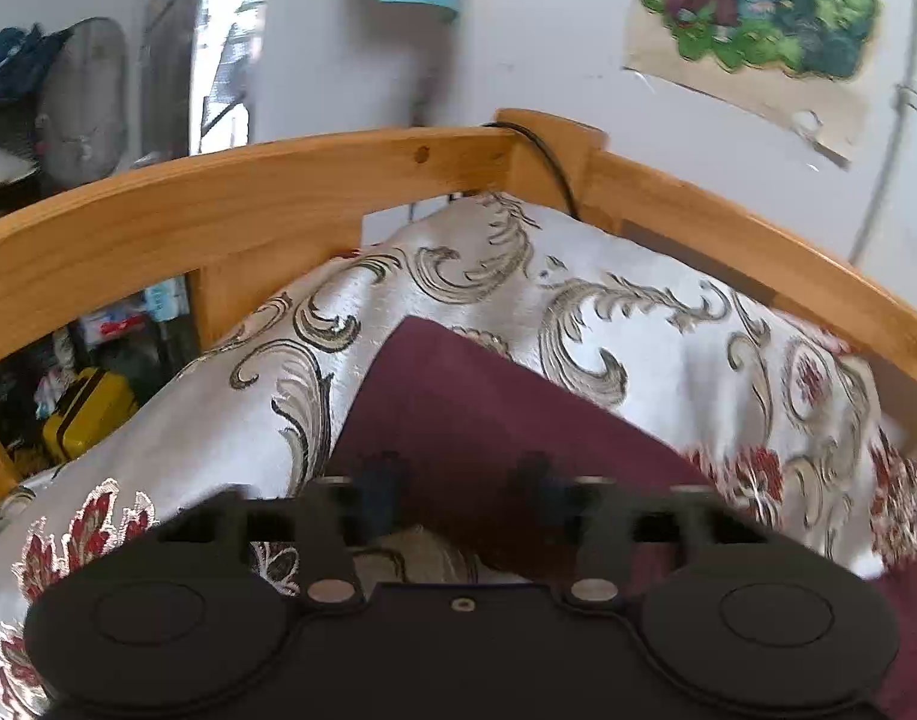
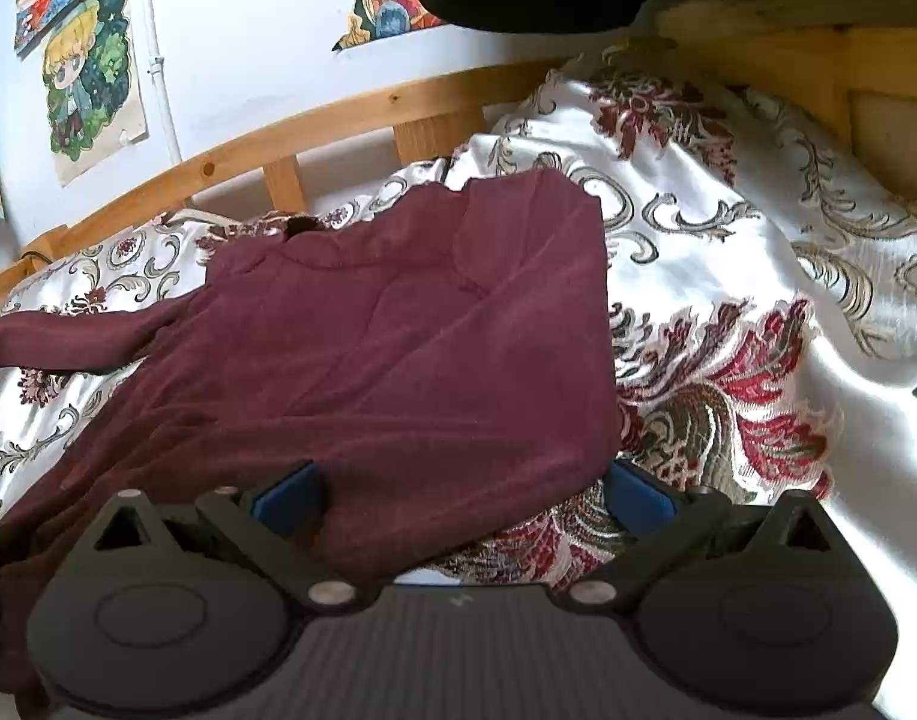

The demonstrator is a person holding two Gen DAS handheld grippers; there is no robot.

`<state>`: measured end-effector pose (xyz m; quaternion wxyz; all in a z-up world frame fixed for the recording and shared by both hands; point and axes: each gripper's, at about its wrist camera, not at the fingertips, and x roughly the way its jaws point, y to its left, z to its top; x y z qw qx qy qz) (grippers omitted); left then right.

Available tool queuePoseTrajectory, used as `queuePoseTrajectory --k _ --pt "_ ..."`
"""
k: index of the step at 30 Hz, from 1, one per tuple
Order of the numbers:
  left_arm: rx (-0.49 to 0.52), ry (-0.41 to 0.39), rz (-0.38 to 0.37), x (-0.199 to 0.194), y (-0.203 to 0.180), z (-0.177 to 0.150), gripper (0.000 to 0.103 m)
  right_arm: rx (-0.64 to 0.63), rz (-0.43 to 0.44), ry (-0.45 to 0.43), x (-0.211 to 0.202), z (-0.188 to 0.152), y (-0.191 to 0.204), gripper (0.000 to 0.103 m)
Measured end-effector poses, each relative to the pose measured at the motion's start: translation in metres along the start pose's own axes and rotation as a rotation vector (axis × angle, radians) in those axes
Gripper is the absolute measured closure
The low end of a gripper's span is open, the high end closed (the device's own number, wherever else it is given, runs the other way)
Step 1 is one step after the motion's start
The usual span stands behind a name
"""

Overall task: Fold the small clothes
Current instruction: 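Reach the left gripper to the other sleeve cuff and close on it, then lift the sleeve with the left gripper, lay it across the body, release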

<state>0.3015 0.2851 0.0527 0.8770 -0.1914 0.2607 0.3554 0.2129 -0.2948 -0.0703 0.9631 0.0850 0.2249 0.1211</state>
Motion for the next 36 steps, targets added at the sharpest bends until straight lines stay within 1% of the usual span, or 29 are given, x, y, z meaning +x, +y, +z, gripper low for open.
queuePoseTrajectory --k 1,2,3,5,6,7,11,13,15,16,17,19,20,21,22,23,24,25,26,27,28,29,31,33,36 --pt "-0.017 -0.019 -0.008 -0.002 0.0 0.0 0.082 0.002 0.002 0.001 0.0 -0.001 0.0 0.0" --pt "-0.025 -0.045 -0.014 -0.007 0.0 -0.002 0.099 0.005 0.005 0.001 0.0 -0.001 -0.001 0.0" --pt "-0.014 -0.078 0.0 -0.014 -0.003 -0.004 0.103 0.009 0.007 0.003 0.0 -0.001 -0.002 0.0" --pt "0.034 -0.16 0.072 -0.027 -0.014 -0.009 0.103 0.014 0.008 0.004 0.0 -0.001 -0.002 0.0" --pt "0.066 -0.202 0.094 -0.034 -0.021 -0.012 0.103 0.015 0.01 0.003 0.0 -0.001 -0.002 0.0" --pt "0.087 -0.236 0.092 -0.042 -0.027 -0.015 0.103 0.016 0.011 0.003 -0.001 -0.001 -0.002 0.0" --pt "0.117 -0.371 0.007 -0.075 -0.053 -0.011 0.103 0.029 0.022 0.002 -0.002 0.0 -0.004 0.0" --pt "0.16 -0.437 -0.053 -0.094 -0.068 -0.009 0.103 0.037 0.027 0.002 -0.002 0.0 -0.005 0.0" --pt "0.195 -0.487 -0.111 -0.11 -0.082 -0.01 0.103 0.043 0.031 0.001 -0.003 0.0 -0.006 0.0" --pt "0.202 -0.495 -0.153 -0.117 -0.087 -0.011 0.103 0.046 0.031 0.001 -0.003 0.0 -0.006 0.0" --pt "0.21 -0.483 -0.187 -0.12 -0.092 -0.012 0.103 0.048 0.033 0.002 -0.004 0.0 -0.007 0.0" --pt "0.215 -0.43 -0.232 -0.121 -0.099 -0.017 0.103 0.05 0.036 0.001 -0.004 0.0 -0.007 0.0" --pt "0.196 -0.395 -0.246 -0.118 -0.099 -0.021 0.098 0.052 0.037 0.001 -0.004 0.0 -0.008 0.0" --pt "0.169 -0.36 -0.253 -0.113 -0.096 -0.025 0.086 0.054 0.037 0.001 -0.005 0.0 -0.008 0.0" --pt "0.131 -0.312 -0.252 -0.105 -0.091 -0.029 0.079 0.056 0.038 0.0 -0.006 0.0 -0.008 0.0" --pt "0.103 -0.272 -0.247 -0.098 -0.085 -0.033 0.065 0.058 0.039 -0.004 -0.006 0.0 -0.008 0.0" --pt "0.073 -0.233 -0.231 -0.09 -0.079 -0.036 0.055 0.059 0.041 -0.011 -0.007 0.001 -0.008 0.0" --pt "0.051 -0.207 -0.212 -0.082 -0.072 -0.04 0.052 0.057 0.042 -0.017 -0.008 0.001 -0.008 0.0" --pt "0.029 -0.184 -0.192 -0.074 -0.062 -0.043 0.047 0.055 0.043 -0.023 -0.009 0.001 -0.007 0.0" --pt "0.01 -0.16 -0.176 -0.066 -0.054 -0.045 0.038 0.052 0.049 -0.032 -0.01 0.002 -0.006 0.0" --pt "-0.01 -0.136 -0.165 -0.057 -0.046 -0.045 0.034 0.049 0.055 -0.043 -0.012 0.002 -0.006 0.0" --pt "-0.037 -0.113 -0.15 -0.047 -0.037 -0.044 0.026 0.044 0.062 -0.056 -0.013 0.002 -0.004 0.0" --pt "-0.101 -0.073 -0.121 -0.029 -0.019 -0.041 0.025 0.03 0.079 -0.081 -0.017 0.003 0.0 0.0" --pt "-0.159 -0.056 -0.1 -0.016 -0.002 -0.037 0.024 0.016 0.092 -0.098 -0.019 0.003 0.004 0.0" --pt "-0.271 -0.029 -0.106 0.006 0.018 -0.026 0.023 -0.001 0.096 -0.096 -0.019 0.0 0.01 0.0"
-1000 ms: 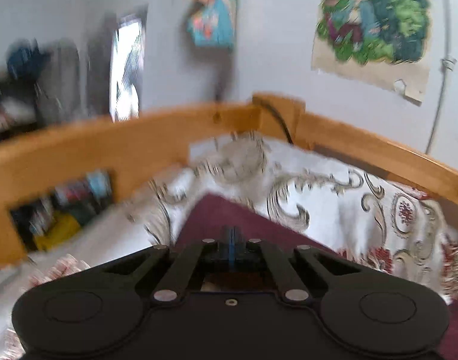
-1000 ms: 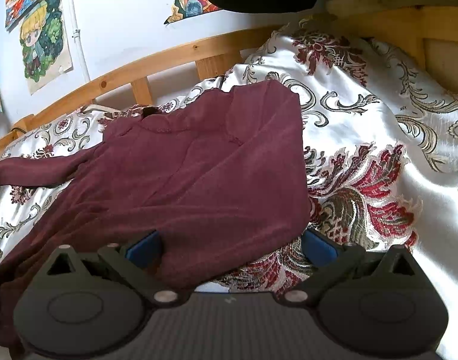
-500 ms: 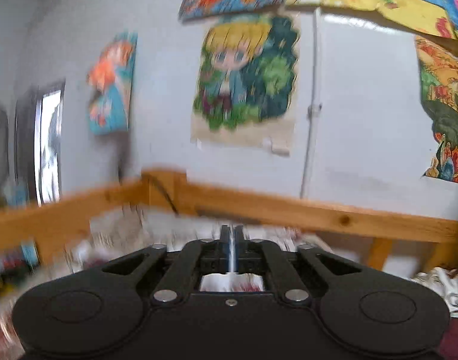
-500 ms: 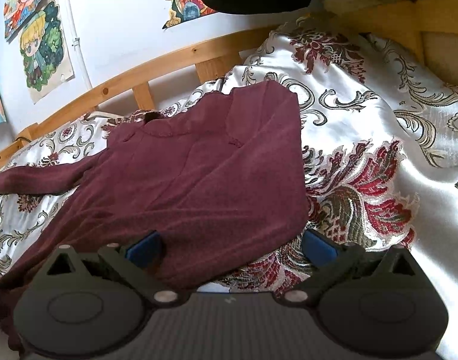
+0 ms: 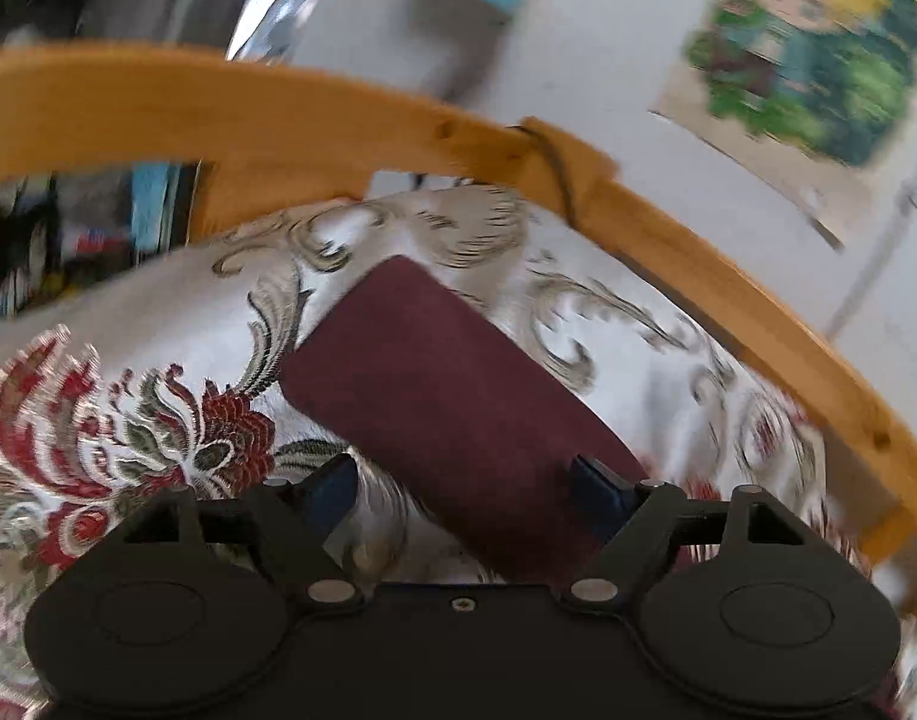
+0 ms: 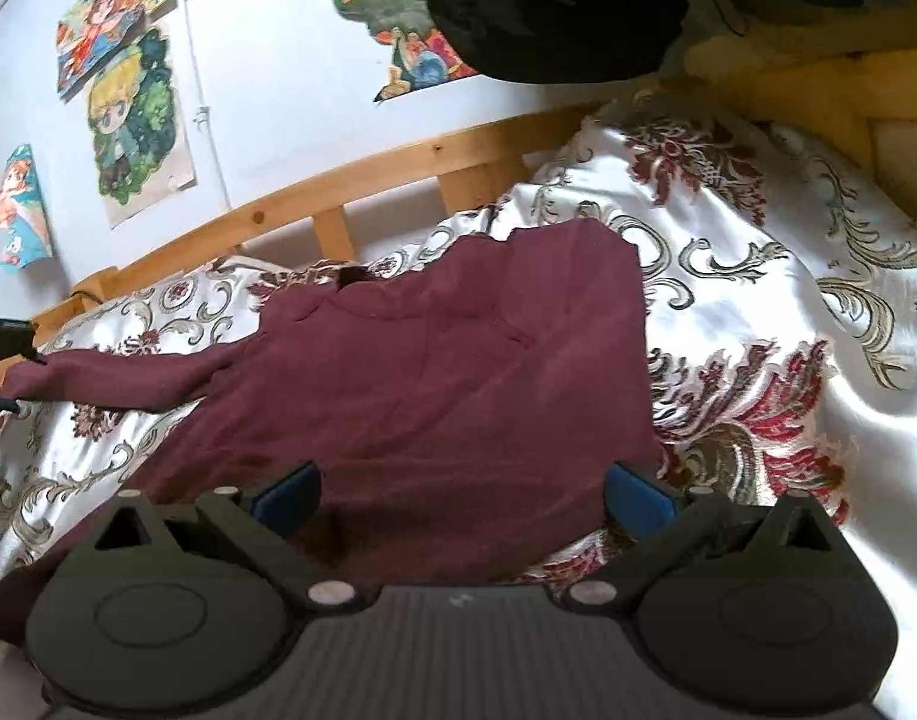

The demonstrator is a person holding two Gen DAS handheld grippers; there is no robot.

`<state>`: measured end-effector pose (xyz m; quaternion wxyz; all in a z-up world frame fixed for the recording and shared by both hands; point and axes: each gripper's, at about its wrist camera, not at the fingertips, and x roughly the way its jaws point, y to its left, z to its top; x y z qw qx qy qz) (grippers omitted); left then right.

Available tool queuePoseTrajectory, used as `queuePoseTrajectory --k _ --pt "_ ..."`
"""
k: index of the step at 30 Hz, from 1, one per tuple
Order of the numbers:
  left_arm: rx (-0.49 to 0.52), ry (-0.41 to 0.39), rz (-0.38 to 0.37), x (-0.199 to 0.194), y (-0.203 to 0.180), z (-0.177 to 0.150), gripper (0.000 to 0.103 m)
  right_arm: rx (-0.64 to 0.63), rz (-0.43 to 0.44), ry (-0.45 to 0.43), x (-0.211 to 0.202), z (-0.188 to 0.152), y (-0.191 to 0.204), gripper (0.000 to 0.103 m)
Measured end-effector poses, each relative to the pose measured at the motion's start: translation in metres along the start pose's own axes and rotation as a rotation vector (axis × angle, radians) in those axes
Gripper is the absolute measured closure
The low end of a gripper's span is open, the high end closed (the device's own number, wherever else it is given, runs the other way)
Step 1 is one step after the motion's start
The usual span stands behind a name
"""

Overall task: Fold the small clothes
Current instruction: 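Lift the sleeve with the left gripper, lay it across the body, release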

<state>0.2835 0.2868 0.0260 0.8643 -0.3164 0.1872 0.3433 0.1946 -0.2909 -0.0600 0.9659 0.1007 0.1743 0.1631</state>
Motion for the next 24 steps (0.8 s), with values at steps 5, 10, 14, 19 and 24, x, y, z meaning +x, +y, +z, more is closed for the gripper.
queuePoseTrajectory --k 5,10,14,19,24 --pt "-0.093 -0.062 0.028 0.003 0.004 0.006 0.092 -0.006 -0.001 0.009 0.002 -0.002 0.002 0.0" --pt "0.001 -0.14 0.046 -0.017 -0.016 -0.004 0.098 -0.001 -0.002 0.013 0.003 -0.003 0.001 0.0" --pt "0.143 -0.239 0.018 -0.044 -0.047 -0.017 0.098 -0.002 -0.001 0.008 0.002 -0.002 0.001 0.0" --pt "0.27 -0.341 -0.201 -0.09 -0.095 -0.028 0.098 -0.008 0.0 -0.002 0.0 -0.001 0.001 0.0" --pt "0.487 -0.327 -0.547 -0.13 -0.15 -0.053 0.098 -0.011 -0.009 -0.012 -0.002 0.0 0.001 0.0"
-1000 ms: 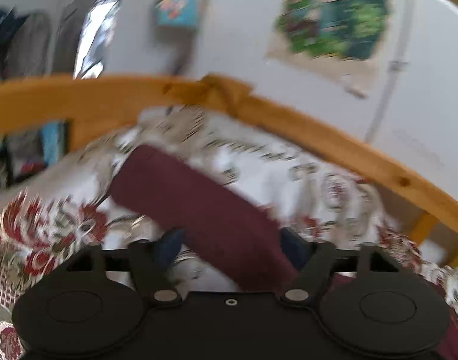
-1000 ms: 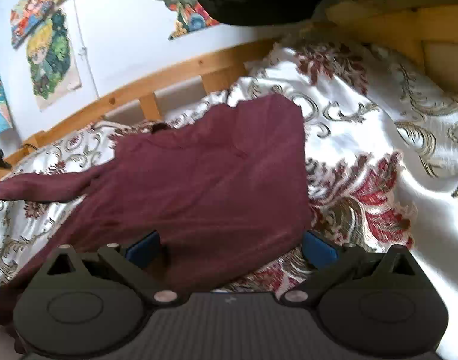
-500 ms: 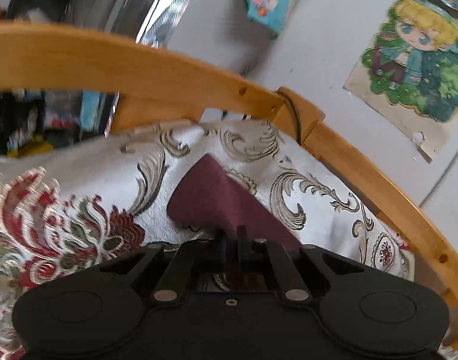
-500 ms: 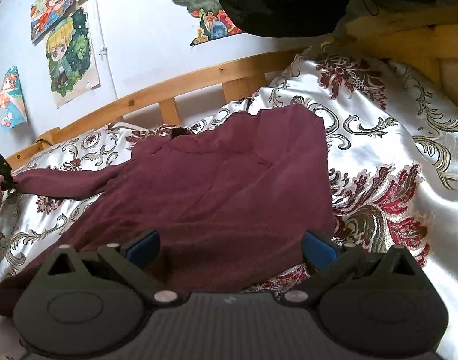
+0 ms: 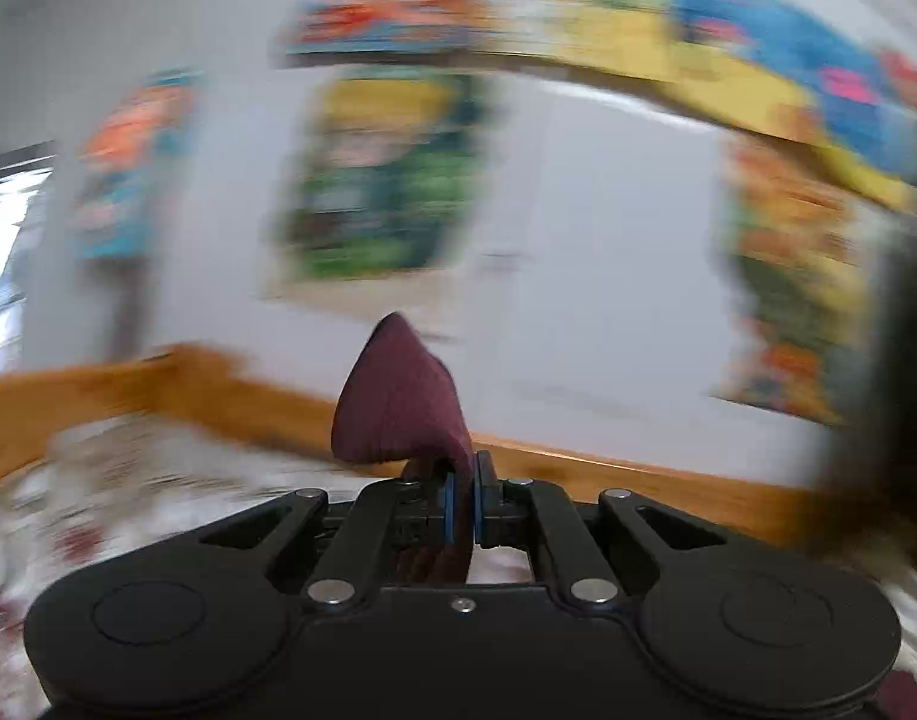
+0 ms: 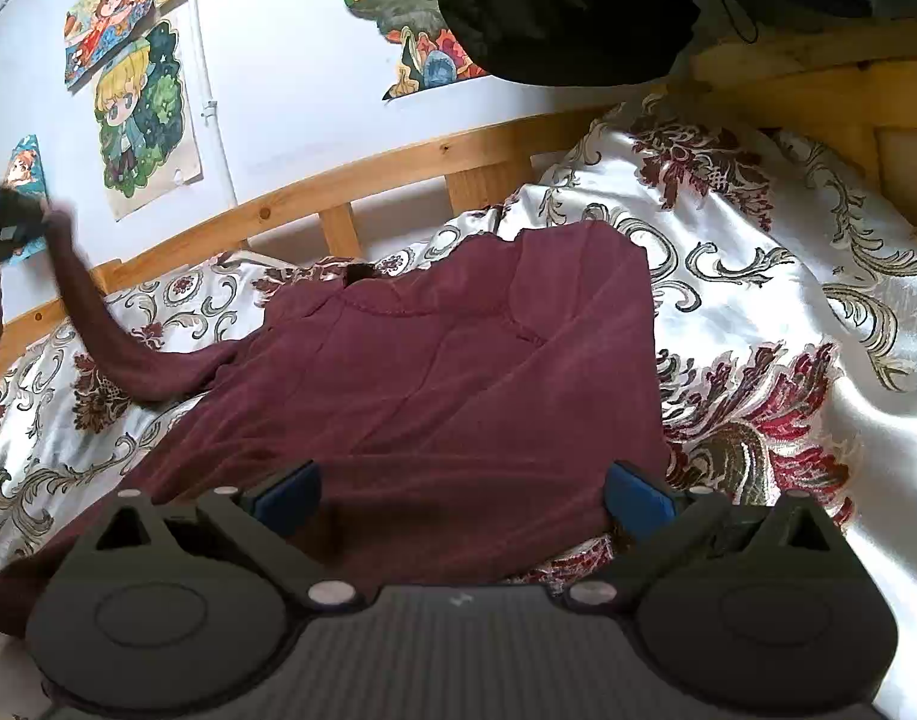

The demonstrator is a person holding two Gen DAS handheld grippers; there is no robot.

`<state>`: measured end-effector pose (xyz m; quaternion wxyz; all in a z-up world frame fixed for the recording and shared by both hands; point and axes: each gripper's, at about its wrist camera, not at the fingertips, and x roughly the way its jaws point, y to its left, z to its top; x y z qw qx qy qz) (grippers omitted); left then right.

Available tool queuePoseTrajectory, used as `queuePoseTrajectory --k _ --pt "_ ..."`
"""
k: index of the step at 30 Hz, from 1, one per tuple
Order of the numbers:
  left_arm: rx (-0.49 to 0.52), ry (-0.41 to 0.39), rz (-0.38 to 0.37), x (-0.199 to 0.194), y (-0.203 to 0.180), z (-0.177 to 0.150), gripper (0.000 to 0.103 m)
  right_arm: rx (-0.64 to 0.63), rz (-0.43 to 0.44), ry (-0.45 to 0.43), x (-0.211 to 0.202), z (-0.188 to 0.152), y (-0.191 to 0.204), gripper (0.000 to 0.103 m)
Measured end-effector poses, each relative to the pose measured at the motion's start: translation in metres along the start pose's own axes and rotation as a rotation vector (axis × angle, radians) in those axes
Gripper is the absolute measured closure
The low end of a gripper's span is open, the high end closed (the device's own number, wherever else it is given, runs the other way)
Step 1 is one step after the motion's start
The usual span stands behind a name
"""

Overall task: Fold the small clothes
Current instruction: 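Lift the sleeve with the left gripper, lay it across the body, release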

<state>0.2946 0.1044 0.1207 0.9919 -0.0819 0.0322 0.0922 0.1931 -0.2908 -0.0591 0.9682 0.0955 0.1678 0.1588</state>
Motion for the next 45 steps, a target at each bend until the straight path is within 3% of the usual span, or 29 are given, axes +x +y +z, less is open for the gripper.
queuePoseTrajectory --k 6,11,16,20,27,28,30,33,36,41,45 --pt "0.145 0.095 -0.368 -0.011 -0.066 -0.023 0.098 -0.041 -0.11 -0.058 -0.007 0.003 0.001 0.0" --pt "0.271 0.197 -0.555 -0.03 -0.108 -0.065 0.097 -0.017 -0.183 -0.093 -0.011 0.007 -0.009 0.0" --pt "0.33 0.326 -0.626 -0.044 -0.124 -0.114 0.096 0.012 -0.214 -0.097 -0.011 0.007 -0.017 0.0" --pt "0.329 0.433 -0.645 -0.047 -0.118 -0.141 0.087 0.019 -0.22 -0.092 -0.01 0.007 -0.019 0.0" --pt "0.328 0.539 -0.714 -0.058 -0.114 -0.154 0.053 0.029 -0.218 -0.089 -0.01 0.004 -0.02 0.0" --pt "0.32 0.547 -0.716 -0.061 -0.11 -0.154 0.05 0.032 -0.21 -0.092 -0.011 0.004 -0.021 0.0" --pt "0.3 0.55 -0.7 -0.065 -0.103 -0.155 0.03 0.038 -0.168 -0.103 -0.012 0.005 -0.021 0.0" --pt "0.259 0.546 -0.623 -0.062 -0.086 -0.15 0.019 0.03 -0.082 -0.113 -0.011 0.006 -0.018 0.0" --pt "0.188 0.555 -0.497 -0.047 -0.061 -0.144 0.013 -0.001 0.013 -0.107 -0.007 0.008 -0.009 0.0" --pt "0.075 0.592 -0.26 0.003 -0.015 -0.14 0.013 -0.078 0.143 -0.077 0.004 0.015 0.014 0.003" --pt "-0.072 0.646 -0.17 0.051 0.017 -0.139 0.026 -0.146 0.169 -0.029 0.017 0.02 0.039 0.012"
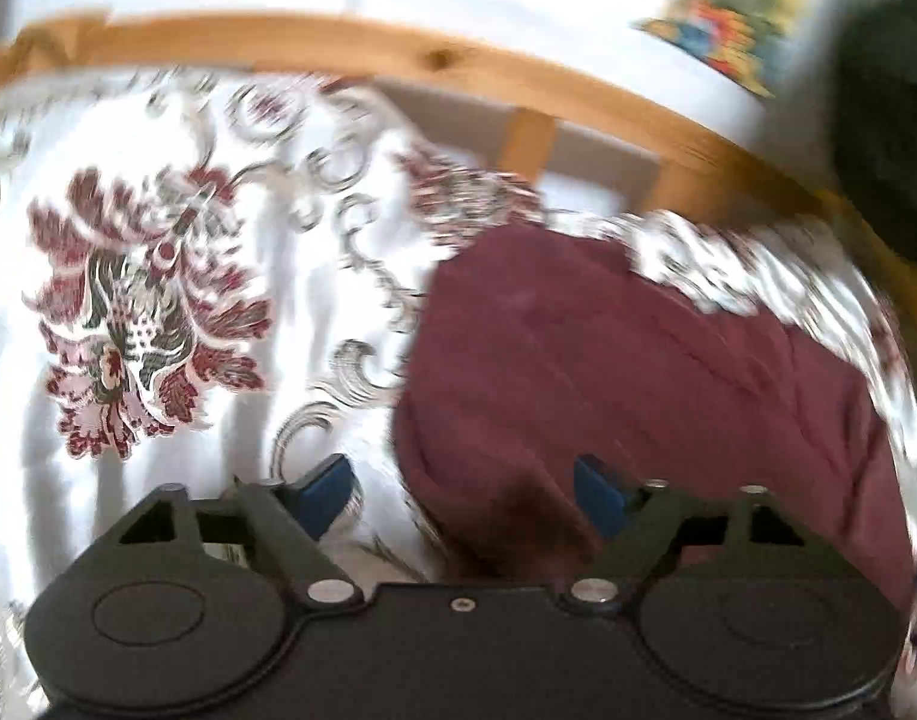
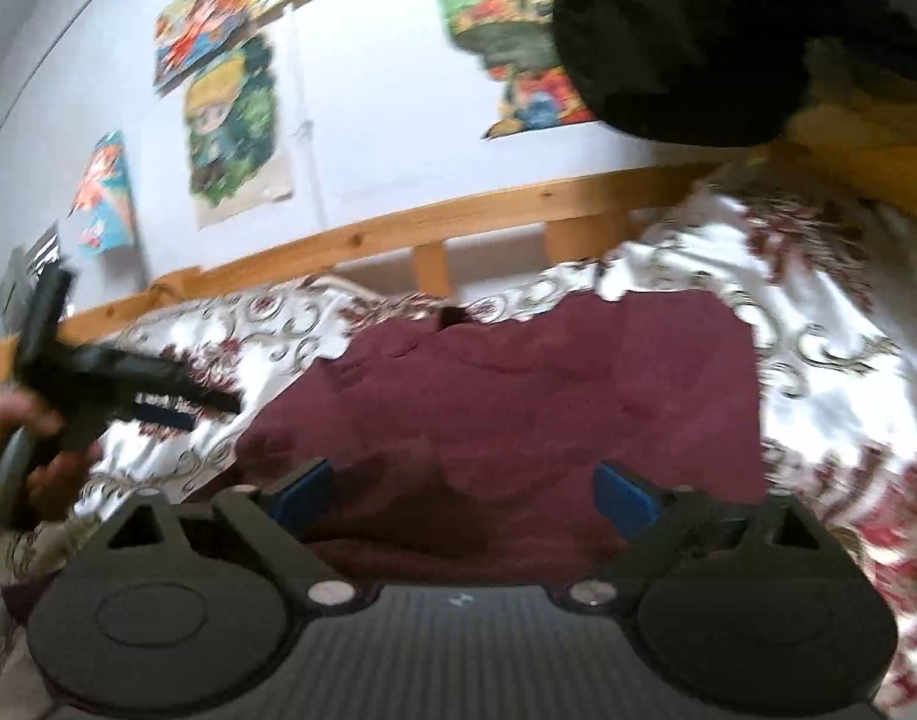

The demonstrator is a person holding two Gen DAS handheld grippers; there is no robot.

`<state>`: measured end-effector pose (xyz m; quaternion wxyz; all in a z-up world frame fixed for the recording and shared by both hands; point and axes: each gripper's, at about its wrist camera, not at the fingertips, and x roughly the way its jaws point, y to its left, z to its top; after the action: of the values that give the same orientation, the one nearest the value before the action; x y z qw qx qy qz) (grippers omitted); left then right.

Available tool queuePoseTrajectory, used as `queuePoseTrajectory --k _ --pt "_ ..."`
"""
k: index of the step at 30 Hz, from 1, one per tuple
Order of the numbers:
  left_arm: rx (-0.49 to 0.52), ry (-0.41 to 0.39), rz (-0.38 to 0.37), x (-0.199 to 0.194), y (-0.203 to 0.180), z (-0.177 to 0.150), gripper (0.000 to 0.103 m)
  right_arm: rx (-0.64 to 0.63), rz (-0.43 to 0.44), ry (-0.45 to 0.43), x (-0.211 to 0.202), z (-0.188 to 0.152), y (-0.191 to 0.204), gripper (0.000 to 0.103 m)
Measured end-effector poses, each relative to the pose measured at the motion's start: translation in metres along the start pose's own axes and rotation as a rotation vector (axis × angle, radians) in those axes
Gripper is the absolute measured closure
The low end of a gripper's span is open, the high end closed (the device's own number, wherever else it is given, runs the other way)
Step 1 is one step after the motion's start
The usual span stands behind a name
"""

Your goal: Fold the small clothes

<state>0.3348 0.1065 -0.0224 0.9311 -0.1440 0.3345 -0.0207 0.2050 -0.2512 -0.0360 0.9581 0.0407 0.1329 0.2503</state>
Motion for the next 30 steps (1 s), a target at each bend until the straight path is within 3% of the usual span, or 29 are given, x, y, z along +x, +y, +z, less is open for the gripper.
queuePoseTrajectory --k 4,5,6,7,8,14,19,21,23,25,26,28,30 --pt "-0.095 0.071 -0.026 0.03 0.021 0.014 0.048 -0.08 -0.008 0.027 0.015 0.002 0.019 0.025" --pt "-0.139 0.087 -0.037 0.036 0.026 0.014 0.056 -0.089 -0.007 0.023 0.018 0.001 0.022 0.038" --pt "-0.187 0.096 -0.053 0.039 0.033 0.013 0.057 -0.109 -0.008 0.033 0.02 0.0 0.025 0.048" --pt "-0.249 0.1 -0.074 0.041 0.041 0.012 0.058 -0.137 -0.026 0.045 0.022 -0.001 0.03 0.08" --pt "-0.292 0.094 -0.083 0.04 0.046 0.01 0.06 -0.166 -0.047 0.048 0.021 -0.002 0.034 0.098" --pt "-0.395 0.083 -0.105 0.036 0.056 0.005 0.061 -0.376 -0.027 -0.048 -0.031 -0.008 0.069 0.098" --pt "-0.423 0.086 -0.096 0.033 0.062 0.001 0.061 -0.409 -0.036 0.079 -0.043 -0.03 0.082 0.097" --pt "-0.426 0.095 -0.094 0.034 0.062 -0.001 0.061 -0.374 -0.029 0.124 -0.044 -0.031 0.078 0.088" --pt "-0.428 0.098 -0.097 0.036 0.062 -0.001 0.061 -0.335 -0.043 0.116 -0.052 -0.028 0.072 0.057" --pt "-0.446 0.098 -0.104 0.039 0.064 0.0 0.063 -0.277 -0.046 0.092 -0.058 -0.022 0.06 0.039" --pt "-0.463 0.097 -0.11 0.041 0.066 0.0 0.071 -0.245 -0.045 0.08 -0.06 -0.019 0.054 0.032" --pt "-0.494 0.101 -0.147 0.047 0.069 0.001 0.099 -0.16 -0.048 0.053 -0.061 -0.014 0.04 0.027" --pt "-0.533 0.084 -0.167 0.048 0.071 0.002 0.1 -0.028 -0.021 0.036 -0.058 -0.013 0.024 0.025"
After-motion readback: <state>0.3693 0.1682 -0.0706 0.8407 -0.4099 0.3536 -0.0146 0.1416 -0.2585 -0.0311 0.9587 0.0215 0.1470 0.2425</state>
